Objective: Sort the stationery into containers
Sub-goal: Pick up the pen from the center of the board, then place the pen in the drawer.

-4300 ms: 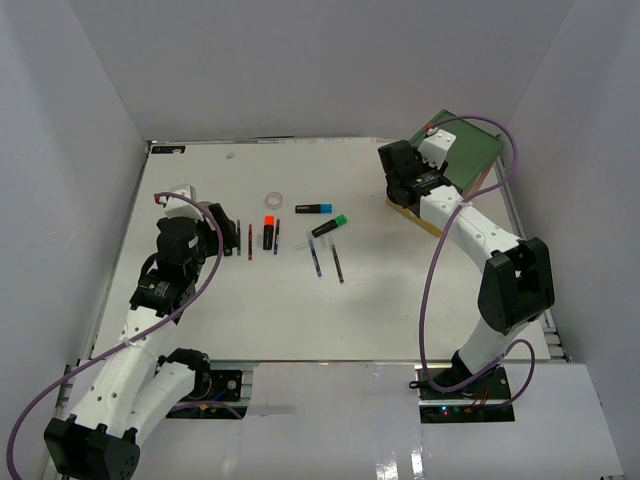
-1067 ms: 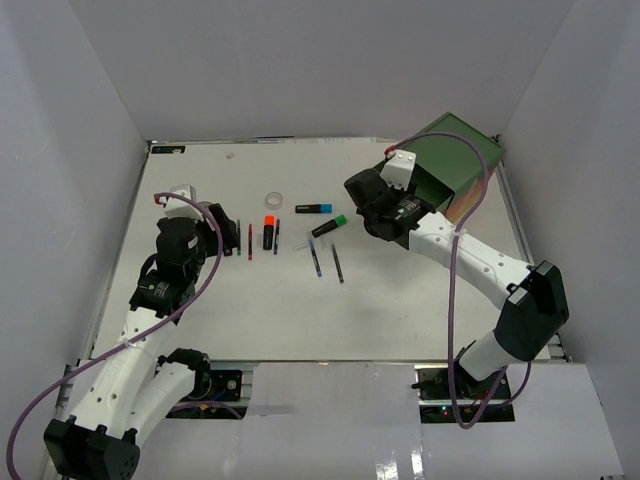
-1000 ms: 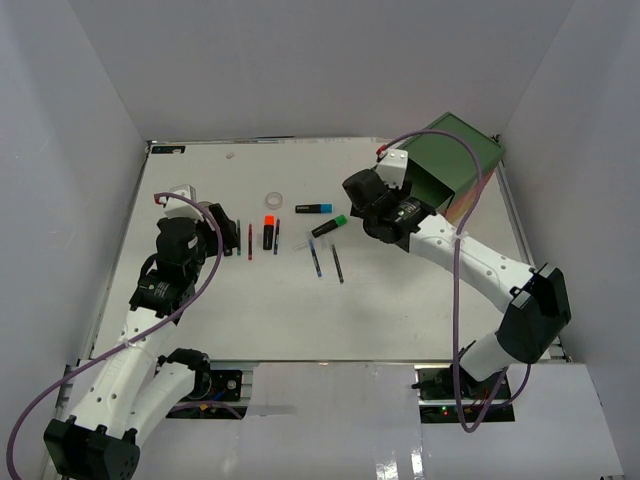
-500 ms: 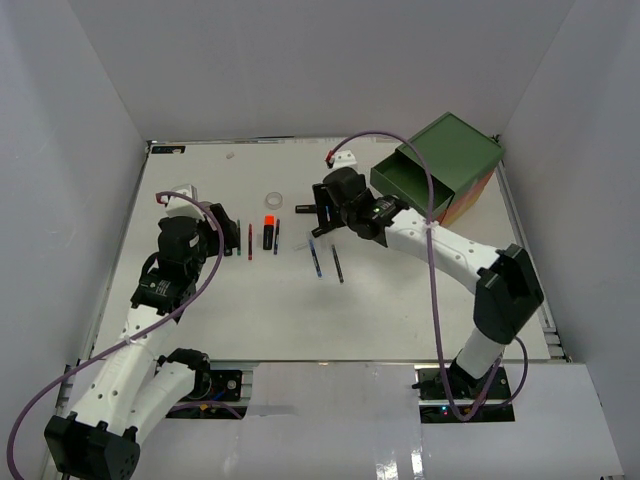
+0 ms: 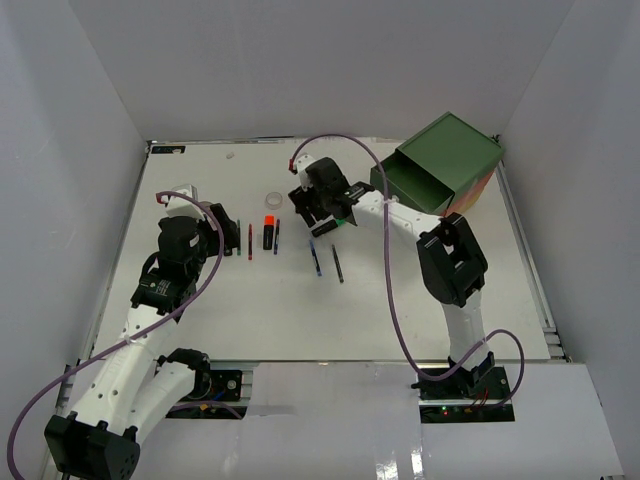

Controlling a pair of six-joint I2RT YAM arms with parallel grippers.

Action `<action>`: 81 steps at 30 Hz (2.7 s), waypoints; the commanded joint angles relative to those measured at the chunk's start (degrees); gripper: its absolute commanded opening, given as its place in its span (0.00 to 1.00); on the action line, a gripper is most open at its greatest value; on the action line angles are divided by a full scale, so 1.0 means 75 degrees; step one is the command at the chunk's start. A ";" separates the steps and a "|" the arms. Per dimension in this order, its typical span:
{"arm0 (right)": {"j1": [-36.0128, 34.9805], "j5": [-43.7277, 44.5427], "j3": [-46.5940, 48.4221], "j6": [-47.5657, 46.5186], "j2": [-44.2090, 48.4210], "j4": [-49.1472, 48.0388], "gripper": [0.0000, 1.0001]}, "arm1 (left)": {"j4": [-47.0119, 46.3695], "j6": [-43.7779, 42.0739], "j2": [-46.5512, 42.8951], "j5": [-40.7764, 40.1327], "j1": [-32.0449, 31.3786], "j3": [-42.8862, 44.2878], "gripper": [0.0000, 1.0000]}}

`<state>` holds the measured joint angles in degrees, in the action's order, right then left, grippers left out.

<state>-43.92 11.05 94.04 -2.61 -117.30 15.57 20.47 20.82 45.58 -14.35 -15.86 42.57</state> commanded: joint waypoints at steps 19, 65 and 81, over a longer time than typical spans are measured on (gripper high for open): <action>0.0817 -0.2376 0.1582 -0.2745 -0.1704 -0.0283 0.74 | -0.0104 -0.0010 -0.0125 0.0167 -0.0007 -0.0062 0.98; 0.0676 -0.0186 0.0741 -0.2791 0.1786 -0.0131 0.18 | -0.0104 -0.0022 -0.0078 0.0191 -0.0007 -0.0062 0.98; 0.2258 0.0354 -0.2108 -0.3062 0.4155 -0.0330 0.24 | -0.0104 0.0002 -0.0101 0.0296 -0.0007 -0.0062 0.98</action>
<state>-27.46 13.52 78.76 -25.91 -89.60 14.52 20.47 20.82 45.54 -12.80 -15.86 42.57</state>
